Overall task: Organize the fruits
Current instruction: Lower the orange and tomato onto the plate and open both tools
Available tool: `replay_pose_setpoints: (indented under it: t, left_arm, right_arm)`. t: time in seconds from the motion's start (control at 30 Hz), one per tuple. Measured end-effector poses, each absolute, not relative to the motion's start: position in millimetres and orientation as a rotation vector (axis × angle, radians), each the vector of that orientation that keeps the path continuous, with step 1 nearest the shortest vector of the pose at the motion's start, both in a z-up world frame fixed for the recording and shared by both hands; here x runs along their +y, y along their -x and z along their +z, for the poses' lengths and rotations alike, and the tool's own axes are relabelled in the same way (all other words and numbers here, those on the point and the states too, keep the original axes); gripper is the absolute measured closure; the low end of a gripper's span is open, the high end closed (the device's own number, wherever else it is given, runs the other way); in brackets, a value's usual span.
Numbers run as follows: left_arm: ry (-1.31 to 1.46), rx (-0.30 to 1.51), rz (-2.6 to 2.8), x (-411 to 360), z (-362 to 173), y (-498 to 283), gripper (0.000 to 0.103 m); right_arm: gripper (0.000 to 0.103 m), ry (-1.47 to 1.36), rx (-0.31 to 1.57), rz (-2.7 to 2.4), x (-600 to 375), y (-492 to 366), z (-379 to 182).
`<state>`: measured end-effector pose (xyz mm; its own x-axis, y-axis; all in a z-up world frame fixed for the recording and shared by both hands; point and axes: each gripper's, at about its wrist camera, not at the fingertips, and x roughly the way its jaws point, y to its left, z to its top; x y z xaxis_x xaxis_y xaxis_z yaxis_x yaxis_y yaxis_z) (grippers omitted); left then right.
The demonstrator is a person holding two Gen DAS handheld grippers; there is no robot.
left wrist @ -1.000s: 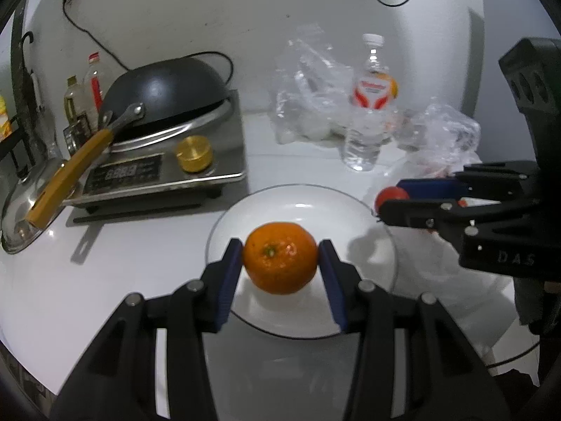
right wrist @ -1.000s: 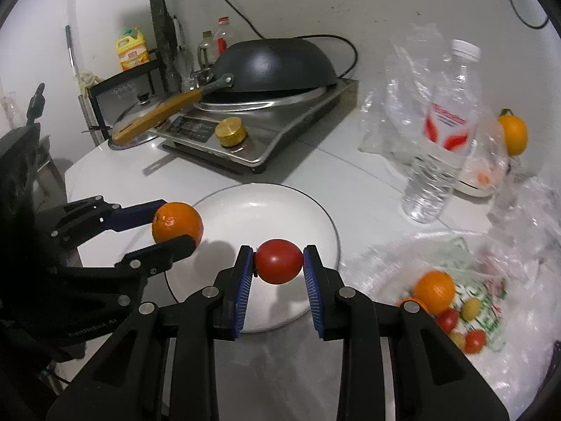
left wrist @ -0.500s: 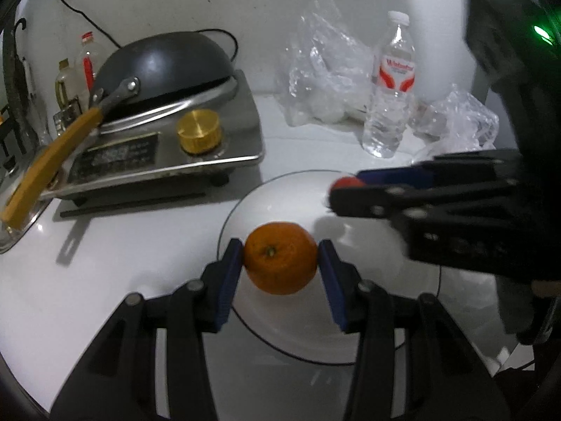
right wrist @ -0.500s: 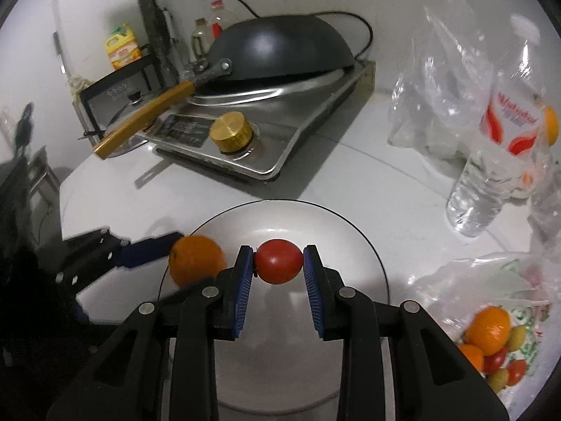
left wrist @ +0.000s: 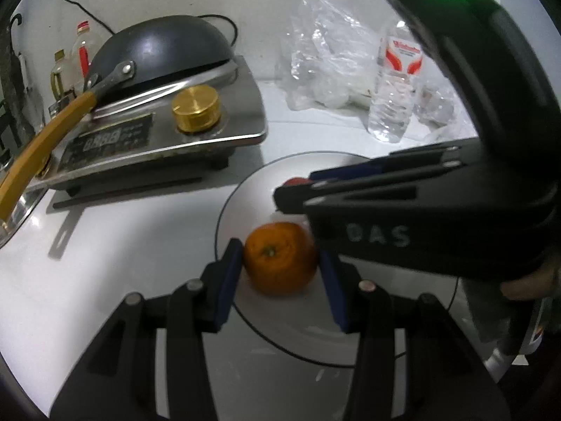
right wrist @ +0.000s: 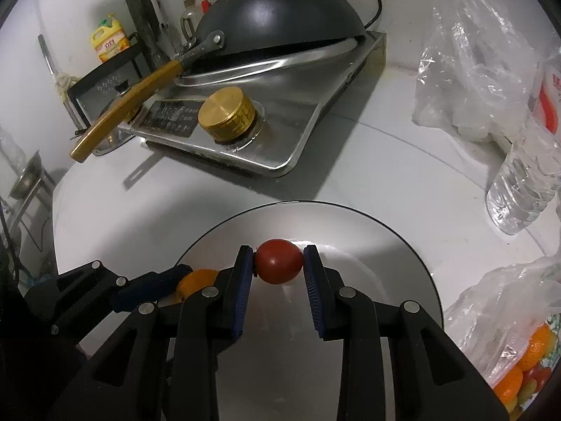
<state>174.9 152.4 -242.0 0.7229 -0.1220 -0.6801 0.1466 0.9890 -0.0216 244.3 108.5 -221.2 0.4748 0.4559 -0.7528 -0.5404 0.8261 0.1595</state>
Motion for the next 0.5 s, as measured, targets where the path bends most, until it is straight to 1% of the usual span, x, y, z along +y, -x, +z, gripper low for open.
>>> replay_pose_setpoints:
  t: [0.17, 0.23, 0.3, 0.33, 0.5]
  left_arm:
    - [-0.022, 0.751, -0.142, 153.9, -241.4, -175.2, 0.056]
    - [-0.017, 0.760, -0.136, 154.1, -240.5, -176.0, 0.056]
    - [-0.024, 0.764, -0.128, 152.8, -239.4, -176.0, 0.056]
    - [-0.028, 0.765, -0.125, 151.9, -239.0, -175.4, 0.056]
    - [-0.030, 0.749, -0.102, 153.8, -231.1, -169.8, 0.053]
  right_arm:
    - [0.071, 0.091, 0.905, 0.628, 109.7, -243.6, -222.8]
    - [0.070, 0.084, 0.901, 0.630, 110.0, -242.0, -221.1]
    - [0.062, 0.079, 0.891, 0.629, 109.7, -241.0, -218.3]
    - [0.061, 0.075, 0.890, 0.628, 109.2, -240.8, -217.4]
    - [0.060, 0.060, 0.866, 0.617, 101.8, -234.4, -206.3]
